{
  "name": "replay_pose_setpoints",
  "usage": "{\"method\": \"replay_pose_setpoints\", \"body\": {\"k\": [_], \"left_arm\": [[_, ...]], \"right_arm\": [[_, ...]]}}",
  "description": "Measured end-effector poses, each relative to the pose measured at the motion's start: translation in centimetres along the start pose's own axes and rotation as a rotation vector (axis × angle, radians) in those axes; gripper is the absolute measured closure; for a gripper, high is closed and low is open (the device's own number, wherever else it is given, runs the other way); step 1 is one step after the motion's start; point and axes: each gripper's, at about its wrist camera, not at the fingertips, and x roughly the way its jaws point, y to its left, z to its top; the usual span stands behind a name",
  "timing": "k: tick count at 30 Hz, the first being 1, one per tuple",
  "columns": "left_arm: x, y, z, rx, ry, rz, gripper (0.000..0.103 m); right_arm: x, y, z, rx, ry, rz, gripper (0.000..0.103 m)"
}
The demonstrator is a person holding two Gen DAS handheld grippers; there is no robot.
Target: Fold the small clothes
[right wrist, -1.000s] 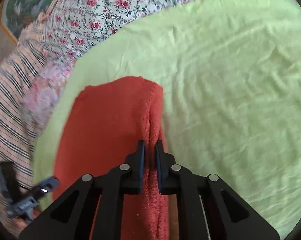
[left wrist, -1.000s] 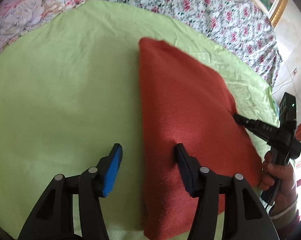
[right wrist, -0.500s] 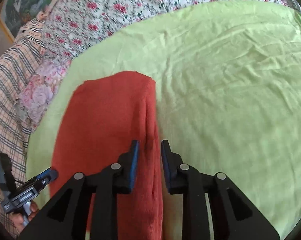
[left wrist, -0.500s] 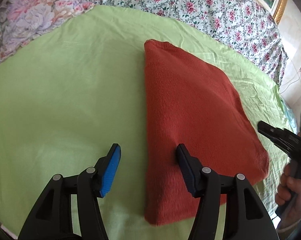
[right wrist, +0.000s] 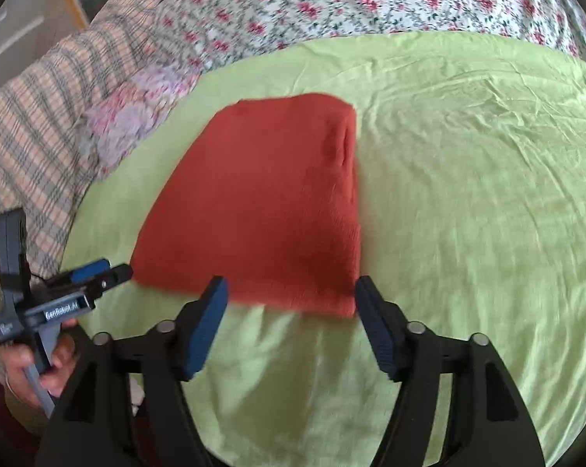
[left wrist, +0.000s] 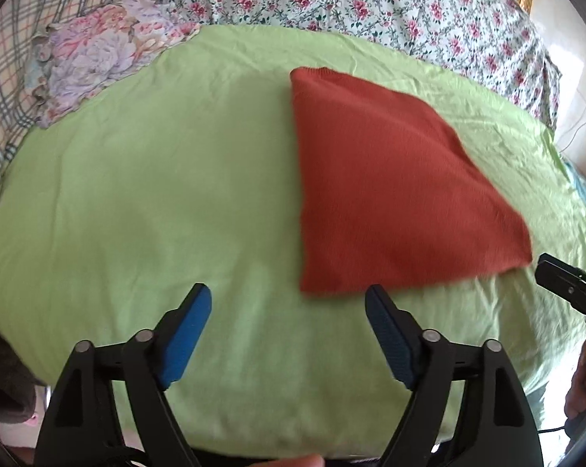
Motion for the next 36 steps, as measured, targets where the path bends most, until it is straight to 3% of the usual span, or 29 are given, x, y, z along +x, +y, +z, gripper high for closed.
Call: {"method": "replay_pose_setpoints", "body": {"k": [8,19,28,36], "left_arm": [[-1.0,-1.2,-2.5,0.07,0.023,0.022,0.015],[-1.1,-2.3,-2.7,0.141,0.006,0.047,0.008],[-0.5,-1.9,-1.5,0.183,0.013,0.117,0.007],[-1.0,-2.3,1.2,0.184,-0.044,0.106,0.007]], "right_arm": [[-0.6,1.7,-3.2,-0.071,0.04,0.016,0.023],[-0.5,2.4,-4.0,-0.102,0.05,-0.008,0.014],[0.3,2.3,-3.1,-0.117,0.067,-0.026,0.011],[1.0,2.9,-1.4,-0.147,0.069,-0.024,0.009]]}}
